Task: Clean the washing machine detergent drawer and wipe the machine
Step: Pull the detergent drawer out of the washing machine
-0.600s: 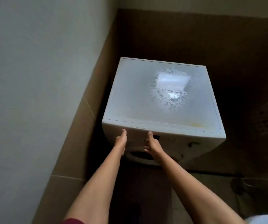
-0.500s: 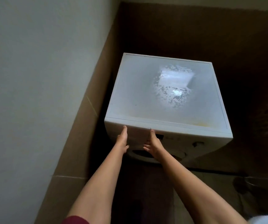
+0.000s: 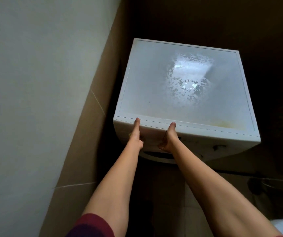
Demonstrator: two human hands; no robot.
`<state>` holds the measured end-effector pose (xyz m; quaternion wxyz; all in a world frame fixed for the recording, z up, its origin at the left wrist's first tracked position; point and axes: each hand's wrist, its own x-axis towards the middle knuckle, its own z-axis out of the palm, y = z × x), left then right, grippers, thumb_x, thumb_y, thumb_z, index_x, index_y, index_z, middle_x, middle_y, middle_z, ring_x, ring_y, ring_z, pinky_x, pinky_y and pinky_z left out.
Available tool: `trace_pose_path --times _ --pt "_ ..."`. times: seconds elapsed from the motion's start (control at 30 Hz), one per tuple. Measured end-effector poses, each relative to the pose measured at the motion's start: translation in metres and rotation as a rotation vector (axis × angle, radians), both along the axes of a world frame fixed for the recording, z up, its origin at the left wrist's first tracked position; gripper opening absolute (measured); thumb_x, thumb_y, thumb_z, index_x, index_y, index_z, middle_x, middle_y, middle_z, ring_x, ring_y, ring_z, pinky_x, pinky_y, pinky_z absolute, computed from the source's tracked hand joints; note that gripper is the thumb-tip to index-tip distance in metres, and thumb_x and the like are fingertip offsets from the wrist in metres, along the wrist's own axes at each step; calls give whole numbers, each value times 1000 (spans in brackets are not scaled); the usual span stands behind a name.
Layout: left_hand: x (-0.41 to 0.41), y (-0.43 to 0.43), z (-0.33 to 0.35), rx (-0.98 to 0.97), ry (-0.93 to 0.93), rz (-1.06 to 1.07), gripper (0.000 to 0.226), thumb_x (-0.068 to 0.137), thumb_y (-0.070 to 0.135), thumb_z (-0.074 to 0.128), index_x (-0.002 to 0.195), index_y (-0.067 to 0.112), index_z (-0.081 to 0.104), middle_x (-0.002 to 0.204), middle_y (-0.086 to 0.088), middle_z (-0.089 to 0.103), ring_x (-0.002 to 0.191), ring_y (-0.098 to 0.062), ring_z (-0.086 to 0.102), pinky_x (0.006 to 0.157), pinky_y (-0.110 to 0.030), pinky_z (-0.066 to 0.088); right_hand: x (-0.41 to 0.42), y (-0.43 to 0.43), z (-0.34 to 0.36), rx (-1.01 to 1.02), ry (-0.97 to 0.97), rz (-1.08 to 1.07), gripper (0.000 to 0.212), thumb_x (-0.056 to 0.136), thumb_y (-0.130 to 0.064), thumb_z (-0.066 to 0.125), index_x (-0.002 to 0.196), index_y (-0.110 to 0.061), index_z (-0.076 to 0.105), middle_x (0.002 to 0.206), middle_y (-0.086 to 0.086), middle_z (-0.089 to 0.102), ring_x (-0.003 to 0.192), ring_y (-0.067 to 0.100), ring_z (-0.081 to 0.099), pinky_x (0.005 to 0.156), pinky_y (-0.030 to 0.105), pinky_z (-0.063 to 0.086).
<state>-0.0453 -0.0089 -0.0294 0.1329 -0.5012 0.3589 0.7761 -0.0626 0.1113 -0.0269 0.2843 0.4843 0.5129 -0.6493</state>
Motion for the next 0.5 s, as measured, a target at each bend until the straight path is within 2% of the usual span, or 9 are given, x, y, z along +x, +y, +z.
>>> trace_pose_path --times 0.1,0.2,0.27,0.33,0.4,0.43,0.5 --pt "0 4 0 -53 -13 29 111 74 58 71 154 17 7 159 -6 17 145 -30 20 117 -48 19 0 2 -1 -6 19 -47 92 76 -80 37 147 -22 27 151 7 31 132 36 38 100 55 37" --pt "2 6 -1 -72 12 36 109 75 54 72 152 12 8 157 -8 21 142 -30 26 116 -48 24 -1 2 -4 -10 29 -46 93 75 -80 39 144 -20 32 142 6 41 123 31 45 101 52 39" --pt "3 5 -2 -58 41 35 106 71 54 76 149 12 18 152 -9 32 136 -31 38 112 -51 33 -2 3 -7 7 40 -19 89 76 -80 37 140 -19 38 120 0 44 96 23 50 97 45 42" --pt "4 6 -3 -18 87 34 98 66 57 77 143 16 33 145 -7 41 127 -30 46 105 -50 41 -1 7 -9 45 36 25 86 76 -82 36 130 -16 47 103 2 42 72 18 42 93 41 43" --pt "4 8 -2 16 125 23 88 61 62 77 132 19 47 137 -8 50 120 -28 51 101 -48 44 -1 12 -11 76 15 78 81 75 -83 34 107 -11 54 83 3 42 66 14 44 91 38 46" --pt "3 9 -1 29 131 27 92 55 66 78 130 19 50 133 -9 53 118 -28 52 100 -47 45 0 15 -11 76 9 101 82 76 -83 34 101 -7 54 79 4 40 69 12 48 90 37 46" --pt "2 10 -5 3 121 39 116 36 74 78 134 19 48 133 -9 54 119 -29 52 101 -50 45 1 18 -10 70 11 149 81 76 -83 33 99 -7 52 78 4 37 75 13 48 93 34 41"
